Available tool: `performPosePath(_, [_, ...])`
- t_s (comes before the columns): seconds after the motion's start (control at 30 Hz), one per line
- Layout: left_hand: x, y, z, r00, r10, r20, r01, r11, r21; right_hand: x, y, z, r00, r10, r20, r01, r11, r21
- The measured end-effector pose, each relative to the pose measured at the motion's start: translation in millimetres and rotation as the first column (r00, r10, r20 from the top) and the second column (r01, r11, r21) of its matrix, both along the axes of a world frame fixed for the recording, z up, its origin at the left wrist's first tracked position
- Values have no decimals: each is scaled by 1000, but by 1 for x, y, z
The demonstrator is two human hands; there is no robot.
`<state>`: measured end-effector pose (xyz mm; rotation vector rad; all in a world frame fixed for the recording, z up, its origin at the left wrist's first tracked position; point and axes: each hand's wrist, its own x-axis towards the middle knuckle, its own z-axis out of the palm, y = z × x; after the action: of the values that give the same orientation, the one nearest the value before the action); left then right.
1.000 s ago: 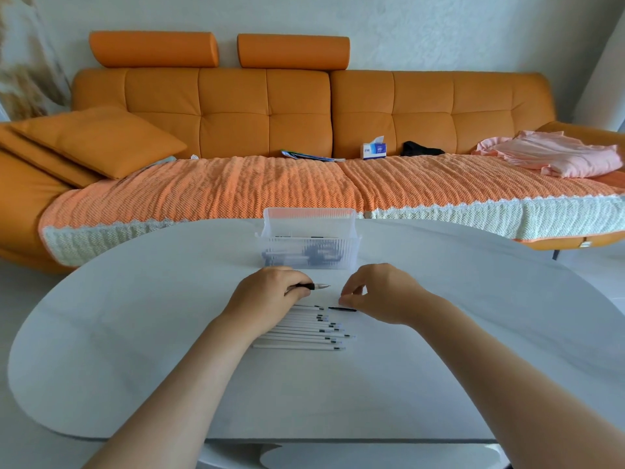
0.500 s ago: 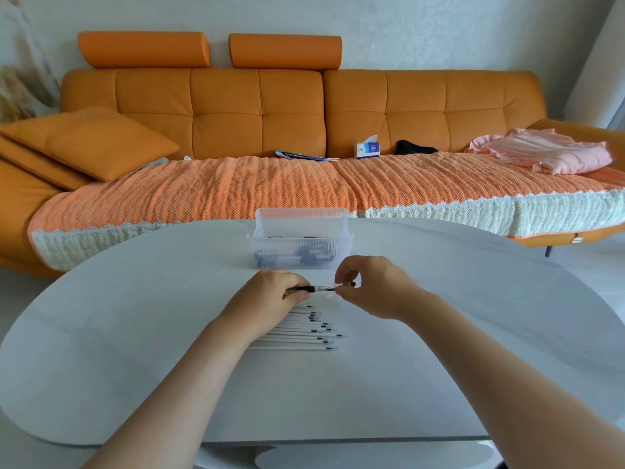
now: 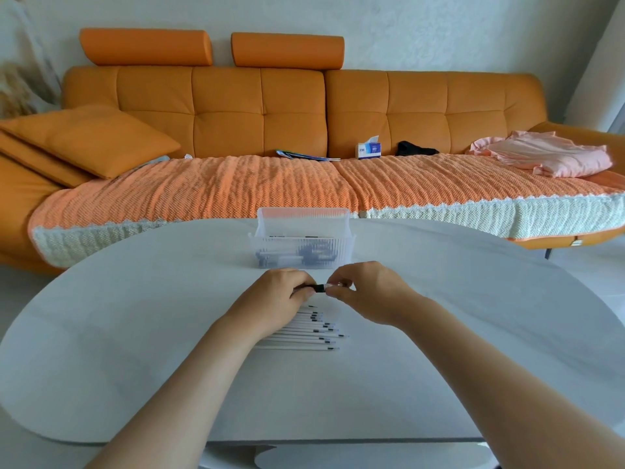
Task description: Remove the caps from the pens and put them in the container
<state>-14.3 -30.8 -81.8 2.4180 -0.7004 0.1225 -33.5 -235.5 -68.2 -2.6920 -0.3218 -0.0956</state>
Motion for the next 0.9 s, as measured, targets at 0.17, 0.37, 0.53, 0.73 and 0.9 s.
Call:
performPosePath(0.17, [-2,5,2,1000,-12,20,12,999,-39,-4,12,1,999,40,-5,-40,999,-16])
performPosePath(0.37, [-5,15,5,998,-30,50,35,994,-102,-5,22,2,991,48,-128,-15,969,247])
performPosePath(0.53, [-6,21,7,999,-12,41,13,999,-37,-5,29,6,986,33,-165,4,976,220])
performPosePath(0.73, [6,36,13,968,118,223,-134,989,58,-1,26,15,999,-33,-9,34,990,139])
performPosePath(0.9, [10,39,12,990,93,108,-92,996,-17,0,41,9,989,11,148,-28,993,111])
